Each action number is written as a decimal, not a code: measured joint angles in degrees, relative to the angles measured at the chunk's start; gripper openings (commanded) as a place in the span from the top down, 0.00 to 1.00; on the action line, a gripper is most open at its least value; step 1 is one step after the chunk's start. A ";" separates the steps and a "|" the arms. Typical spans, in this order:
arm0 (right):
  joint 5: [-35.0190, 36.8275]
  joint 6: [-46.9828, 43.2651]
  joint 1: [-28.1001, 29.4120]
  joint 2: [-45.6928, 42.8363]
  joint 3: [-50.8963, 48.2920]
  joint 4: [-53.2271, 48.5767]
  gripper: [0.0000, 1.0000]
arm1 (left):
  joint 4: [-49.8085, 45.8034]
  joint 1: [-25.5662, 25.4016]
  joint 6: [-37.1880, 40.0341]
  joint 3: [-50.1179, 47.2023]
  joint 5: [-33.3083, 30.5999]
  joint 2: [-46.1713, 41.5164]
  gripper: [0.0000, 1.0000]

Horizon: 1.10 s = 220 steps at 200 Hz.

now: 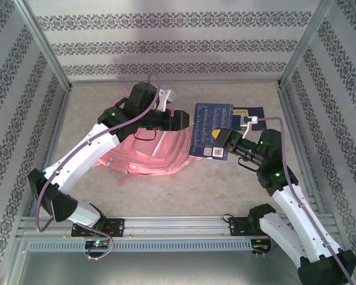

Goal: Pack books, pencil case, and school supplies into a backpack

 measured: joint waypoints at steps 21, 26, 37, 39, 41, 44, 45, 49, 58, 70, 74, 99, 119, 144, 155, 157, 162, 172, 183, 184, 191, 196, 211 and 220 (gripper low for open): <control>0.72 -0.68 0.00 0.20 0.04 -1.22 1.00 | -0.37 0.37 0.63 -1.27 -1.38 -1.46 0.25; 0.74 -1.03 0.00 0.37 0.07 -1.44 1.00 | -0.28 0.76 0.74 -1.92 -1.33 -1.79 0.24; 0.85 -2.03 0.02 0.90 0.24 -2.12 1.00 | 0.07 1.84 0.59 -3.67 -0.72 -2.27 0.23; 0.85 -2.16 0.02 1.03 0.35 -2.40 1.00 | 0.33 2.16 0.50 -4.15 -0.37 -2.38 0.22; 0.85 -2.34 0.02 1.16 0.46 -2.56 1.00 | 0.46 2.45 0.48 -4.55 -0.17 -2.47 0.22; 0.85 -2.91 0.02 1.44 0.72 -3.06 1.00 | 0.87 3.06 0.09 -5.46 0.37 -2.60 0.21; 0.85 -2.97 0.02 1.51 0.79 -3.17 1.00 | 1.03 3.21 0.04 -5.66 0.55 -2.64 0.21; 0.85 -3.50 0.02 1.92 1.18 -3.80 1.00 | 1.64 4.02 -0.35 -6.84 1.25 -2.78 0.19; 0.81 -4.66 0.02 2.86 2.10 -4.98 1.00 | 3.80 5.73 -1.36 -9.92 2.91 -3.23 0.15; 0.66 -5.90 0.11 4.02 3.26 -5.92 1.00 | 6.60 7.48 -2.73 -14.08 4.72 -3.87 0.13; 0.63 -6.16 0.28 4.35 3.61 -6.10 1.00 | 7.56 7.82 -3.21 -15.34 5.22 -4.11 0.14; -0.46 -7.67 2.16 6.99 5.95 -7.04 1.00 | 18.53 8.04 -6.97 -24.04 11.13 -7.15 0.14; -3.93 -7.93 3.93 9.38 7.65 -5.90 1.00 | 27.78 8.02 -9.79 -28.30 15.37 -8.92 0.14; -8.76 -6.36 5.53 12.28 8.04 -1.20 1.00 | 36.83 8.02 -12.02 -31.74 19.41 -10.14 0.14; -10.62 -5.03 6.67 13.97 8.15 1.25 1.00 | 39.41 8.02 -12.41 -33.27 20.52 -10.91 0.14; -10.99 -4.76 6.95 14.25 8.15 1.70 1.00 | 39.78 8.04 -12.41 -33.55 20.79 -11.06 0.15; -11.54 -4.44 7.52 14.78 8.15 2.54 1.00 | 40.48 8.04 -12.44 -34.10 21.20 -11.39 0.15; -12.70 -3.58 9.11 15.61 8.15 4.11 1.00 | 41.79 8.07 -12.66 -35.06 22.27 -11.91 0.15; -13.68 -2.80 10.54 15.87 8.15 5.51 1.00 | 43.43 8.07 -12.98 -35.98 23.17 -12.20 0.17; -13.77 -2.73 10.62 15.87 8.15 5.60 1.00 | 43.67 8.07 -13.18 -36.09 23.26 -12.24 0.17; -14.34 -2.19 11.34 15.87 8.15 6.67 1.00 | 44.59 8.07 -13.55 -36.65 23.93 -12.39 0.19; -14.49 -1.86 11.63 15.85 8.17 7.10 1.00 | 45.09 8.07 -13.90 -37.00 24.46 -12.59 0.20; -14.67 -1.36 11.78 15.78 8.17 7.67 1.00 | 47.52 8.09 -15.43 -37.75 25.57 -13.29 0.27; -14.56 -1.38 11.78 15.63 8.24 7.78 1.00 | 48.87 8.09 -16.13 -38.18 26.01 -13.88 0.32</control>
